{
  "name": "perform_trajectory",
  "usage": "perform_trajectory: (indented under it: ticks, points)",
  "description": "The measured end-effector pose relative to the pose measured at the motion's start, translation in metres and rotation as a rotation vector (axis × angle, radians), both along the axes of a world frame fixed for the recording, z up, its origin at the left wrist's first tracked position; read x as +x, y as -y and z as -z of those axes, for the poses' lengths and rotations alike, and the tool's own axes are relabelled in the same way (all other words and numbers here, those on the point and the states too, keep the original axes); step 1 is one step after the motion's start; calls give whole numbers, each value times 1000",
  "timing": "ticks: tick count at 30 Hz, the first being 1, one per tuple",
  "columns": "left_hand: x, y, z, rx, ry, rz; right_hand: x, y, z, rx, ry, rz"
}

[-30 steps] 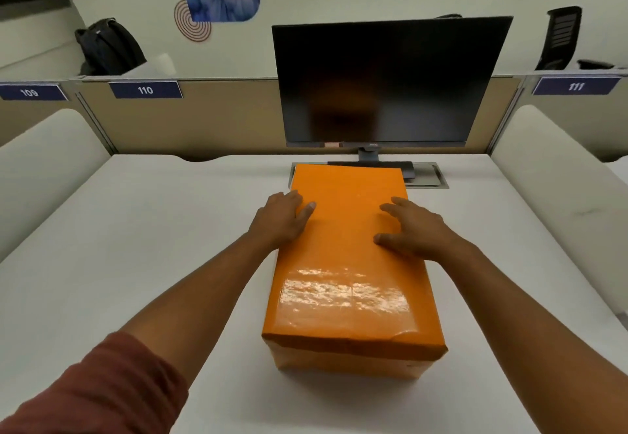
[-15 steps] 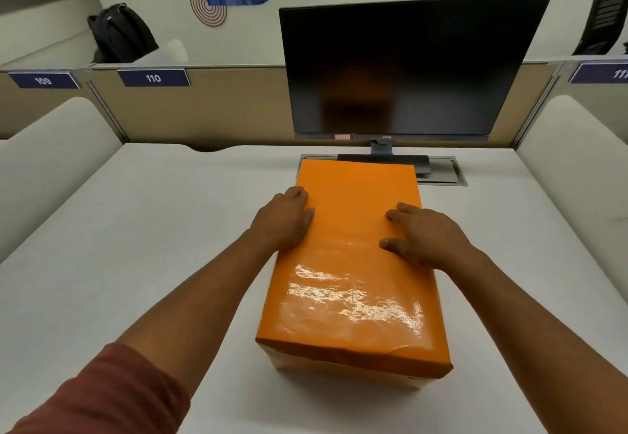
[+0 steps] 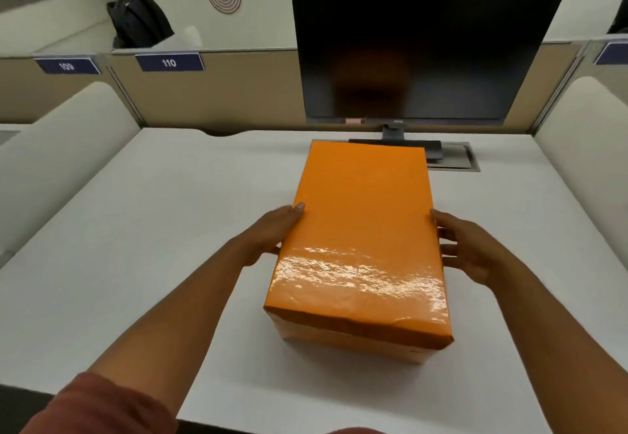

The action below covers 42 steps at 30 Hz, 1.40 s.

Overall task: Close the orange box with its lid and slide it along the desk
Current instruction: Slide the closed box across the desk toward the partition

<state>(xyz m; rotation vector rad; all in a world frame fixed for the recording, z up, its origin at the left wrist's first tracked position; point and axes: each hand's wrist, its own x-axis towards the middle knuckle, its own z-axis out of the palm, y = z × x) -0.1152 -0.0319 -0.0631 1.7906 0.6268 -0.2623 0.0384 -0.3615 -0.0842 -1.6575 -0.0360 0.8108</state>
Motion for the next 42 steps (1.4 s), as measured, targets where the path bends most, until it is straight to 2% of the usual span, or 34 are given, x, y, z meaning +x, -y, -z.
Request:
perform_trajectory:
  ticks: [3, 15, 19, 24, 34, 42]
  points:
    - [-6, -5, 2, -55, -76, -1, 4, -3, 0, -1, 20, -19]
    - [-18, -41, -14, 12, 93, -234, 9, -68, -23, 41, 171, -96]
    - [-35, -74, -22, -45, 112, -358, 10, -114, -34, 27, 195, -130]
    - [-62, -131, -27, -73, 154, -469, 1, -183, -42, 14, 229, -163]
    - [-110, -287, -35, 53, 162, -444, -38, -354, -48, 41, 269, -189]
    - [-139, -412, -46, 18, 179, -495, -74, -482, -53, 43, 291, -169]
